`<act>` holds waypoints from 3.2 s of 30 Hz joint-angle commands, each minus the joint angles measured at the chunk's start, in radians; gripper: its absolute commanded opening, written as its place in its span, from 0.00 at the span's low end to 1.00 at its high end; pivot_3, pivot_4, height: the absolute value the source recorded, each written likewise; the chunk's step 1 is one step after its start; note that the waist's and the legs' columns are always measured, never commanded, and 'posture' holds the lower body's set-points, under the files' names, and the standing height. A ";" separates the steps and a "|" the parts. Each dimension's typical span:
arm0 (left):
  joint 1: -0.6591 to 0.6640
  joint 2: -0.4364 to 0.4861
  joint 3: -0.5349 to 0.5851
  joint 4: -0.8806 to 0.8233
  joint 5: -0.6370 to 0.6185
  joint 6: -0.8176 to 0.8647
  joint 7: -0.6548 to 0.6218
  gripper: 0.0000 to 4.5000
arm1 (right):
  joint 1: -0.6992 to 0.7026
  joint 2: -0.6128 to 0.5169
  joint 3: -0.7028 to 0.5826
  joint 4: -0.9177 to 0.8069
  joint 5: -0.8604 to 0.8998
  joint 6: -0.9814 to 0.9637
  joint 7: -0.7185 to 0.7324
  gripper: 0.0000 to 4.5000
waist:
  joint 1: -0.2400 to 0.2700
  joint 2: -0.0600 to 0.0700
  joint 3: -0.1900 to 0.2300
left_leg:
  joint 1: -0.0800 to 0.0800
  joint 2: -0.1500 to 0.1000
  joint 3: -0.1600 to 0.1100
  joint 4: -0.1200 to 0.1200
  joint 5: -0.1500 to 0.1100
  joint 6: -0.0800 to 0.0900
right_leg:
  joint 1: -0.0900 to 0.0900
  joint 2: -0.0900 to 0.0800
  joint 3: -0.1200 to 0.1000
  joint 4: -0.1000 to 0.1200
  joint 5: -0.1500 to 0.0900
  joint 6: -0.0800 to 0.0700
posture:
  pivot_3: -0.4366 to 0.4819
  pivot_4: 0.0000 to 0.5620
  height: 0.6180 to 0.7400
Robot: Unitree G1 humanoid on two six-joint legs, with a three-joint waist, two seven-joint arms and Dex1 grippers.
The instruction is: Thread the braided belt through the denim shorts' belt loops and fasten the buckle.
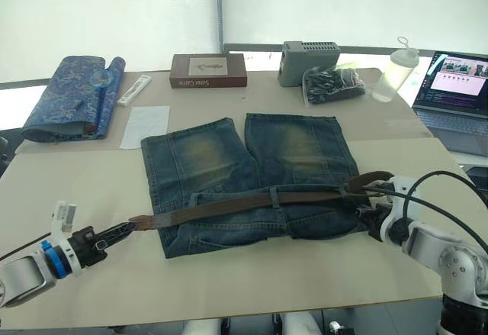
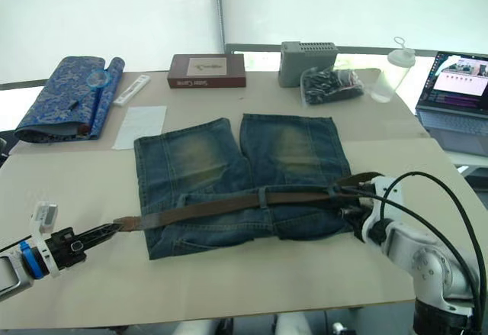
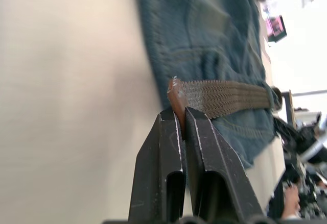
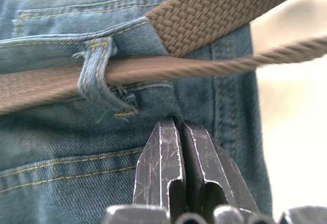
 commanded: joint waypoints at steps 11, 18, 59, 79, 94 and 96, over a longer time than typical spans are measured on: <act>-0.062 -0.032 -0.023 -0.089 0.063 -0.015 -0.140 0.00 | 0.058 -0.232 -0.012 -0.168 0.105 -0.044 0.320 0.41 | 0.001 0.001 0.001 | -0.001 -0.001 0.001 0.000 -0.002 -0.003 | -0.001 -0.001 0.000 0.000 0.000 0.000 | 0.48 0.27 1.00; -0.109 -0.085 -0.062 -0.152 0.042 0.002 -0.135 0.00 | 0.166 -0.595 0.117 -0.120 -0.149 -0.482 0.631 0.60 | -0.005 -0.001 0.000 | -0.001 0.000 0.003 0.001 -0.002 -0.002 | -0.001 0.000 0.000 -0.001 0.000 0.002 | 0.48 0.27 1.00; -0.185 -0.396 -0.274 -0.442 -0.181 -0.166 0.312 0.00 | -0.387 0.404 0.300 0.224 0.395 -0.037 -0.020 0.18 | -0.012 -0.004 0.000 | 0.000 -0.001 0.000 0.001 0.003 -0.005 | -0.002 0.006 0.001 0.003 0.006 -0.004 | 0.48 0.27 1.00; 0.167 -0.056 -0.200 -0.426 0.507 -0.644 -0.328 0.74 | -0.419 0.497 0.531 0.365 0.104 -0.169 -0.002 0.00 | -0.033 -0.001 -0.001 | -0.002 0.001 0.003 -0.006 0.003 -0.007 | -0.012 0.007 0.002 0.003 0.004 -0.007 | 0.48 0.27 1.00; 0.139 -0.154 -0.376 -0.443 0.665 -0.661 -0.301 0.74 | -0.449 0.527 0.549 0.429 0.029 -0.156 0.096 0.00 | -0.056 -0.002 -0.004 | -0.001 0.016 0.006 -0.006 0.001 -0.012 | -0.011 0.020 0.001 0.002 0.008 -0.017 | 0.48 0.27 1.00; 0.115 -0.176 -0.412 -0.434 0.682 -0.664 -0.296 0.74 | -0.434 0.493 0.528 0.407 0.032 -0.137 0.110 0.00 | -0.053 -0.001 -0.005 | 0.000 0.016 0.006 -0.006 0.001 -0.012 | -0.011 0.020 0.001 0.002 0.008 -0.018 | 0.48 0.27 1.00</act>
